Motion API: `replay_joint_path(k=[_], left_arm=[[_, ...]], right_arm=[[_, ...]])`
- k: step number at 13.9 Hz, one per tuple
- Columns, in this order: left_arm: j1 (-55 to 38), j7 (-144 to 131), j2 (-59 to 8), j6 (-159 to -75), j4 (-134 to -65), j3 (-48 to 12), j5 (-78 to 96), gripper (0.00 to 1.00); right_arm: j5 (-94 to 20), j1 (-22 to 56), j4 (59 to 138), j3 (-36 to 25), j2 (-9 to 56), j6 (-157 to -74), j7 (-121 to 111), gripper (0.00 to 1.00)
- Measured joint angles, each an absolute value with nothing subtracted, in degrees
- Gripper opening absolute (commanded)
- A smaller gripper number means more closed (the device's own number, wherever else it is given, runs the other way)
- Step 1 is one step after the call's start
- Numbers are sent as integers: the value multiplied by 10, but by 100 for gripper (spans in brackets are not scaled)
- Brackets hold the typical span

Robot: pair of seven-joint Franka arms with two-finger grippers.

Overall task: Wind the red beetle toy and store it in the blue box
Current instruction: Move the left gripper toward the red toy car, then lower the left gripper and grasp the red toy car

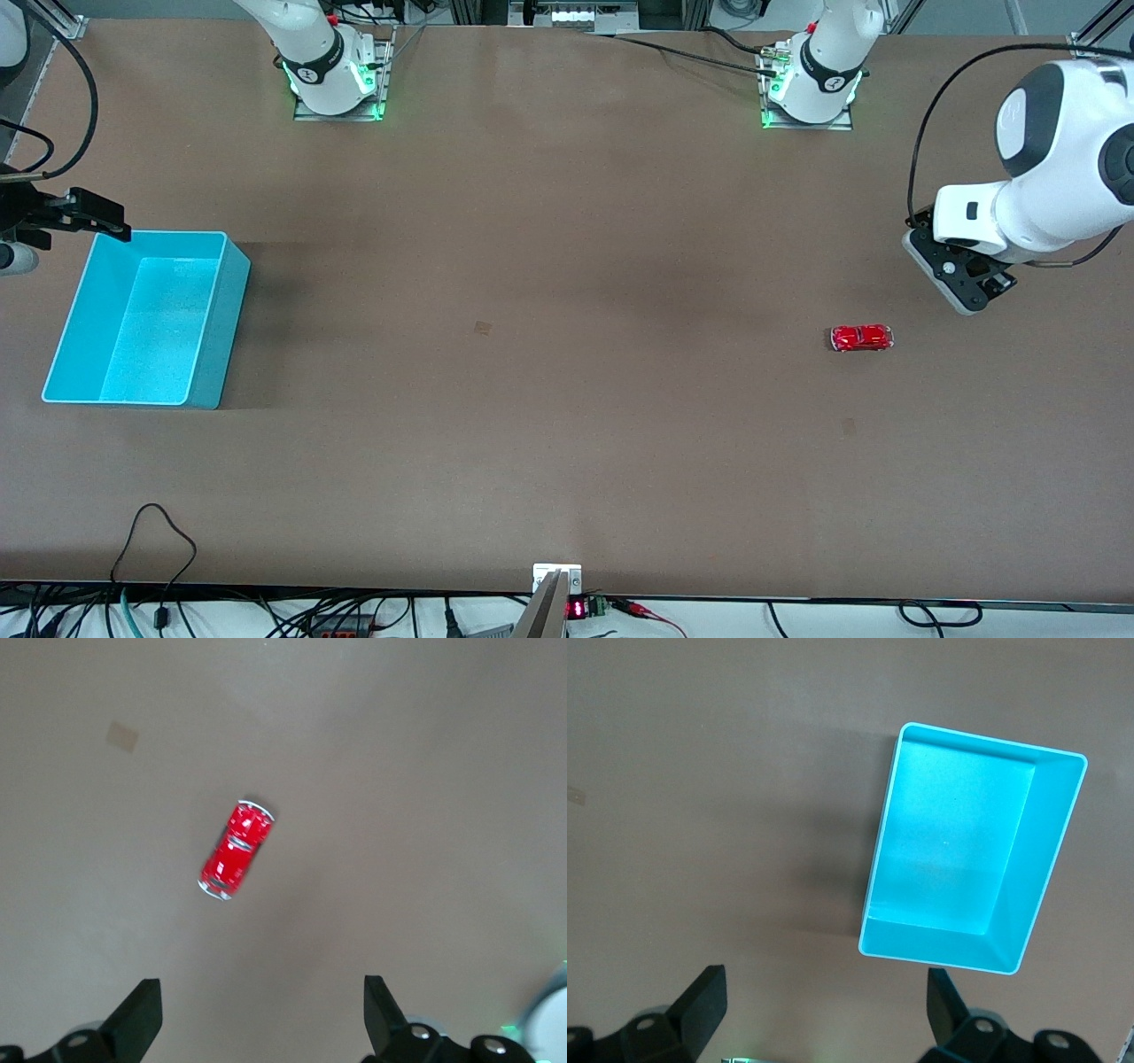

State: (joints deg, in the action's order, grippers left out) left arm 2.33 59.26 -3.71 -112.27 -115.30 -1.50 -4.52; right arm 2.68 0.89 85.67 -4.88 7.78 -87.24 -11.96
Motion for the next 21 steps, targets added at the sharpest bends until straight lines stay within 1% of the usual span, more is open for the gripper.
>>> replay_joint_path(k=[2,6,11,13,15,16,17,18,19,20,21], left_arm=[[28,669,-59,-1177,-1175,-15,-45,100],[45,778,-139,-1283,-1184,-15,-45,100],[54,840,-211,-1365,-1198,-18,-45,100],[54,854,-235,-1406,-1207,-24,-45,100],[54,860,-255,-1430,-1211,-25,-45,100],[54,861,-262,-1438,-1213,-25,-45,97],[54,862,-265,-1441,-1214,-25,-45,83],[54,863,-267,-1441,-1215,-25,-45,60],[54,864,-268,-1441,-1216,-25,-45,41],[54,864,-268,-1441,-1216,-26,-45,28],[54,865,-268,-1441,-1216,-26,-45,20]], right_arm=[[27,9,857,-49,78,-872,-120,100],[25,9,857,-49,78,-873,-120,100],[14,9,856,-46,78,-873,-120,100],[14,9,856,-46,78,-874,-120,100],[14,9,856,-46,78,-874,-120,100],[14,9,856,-46,78,-874,-120,100],[14,9,856,-46,78,-874,-120,100],[14,9,856,-46,78,-874,-120,100],[14,9,856,-46,78,-874,-120,100],[14,9,856,-46,78,-874,-120,100],[14,9,856,-46,78,-874,-120,100]])
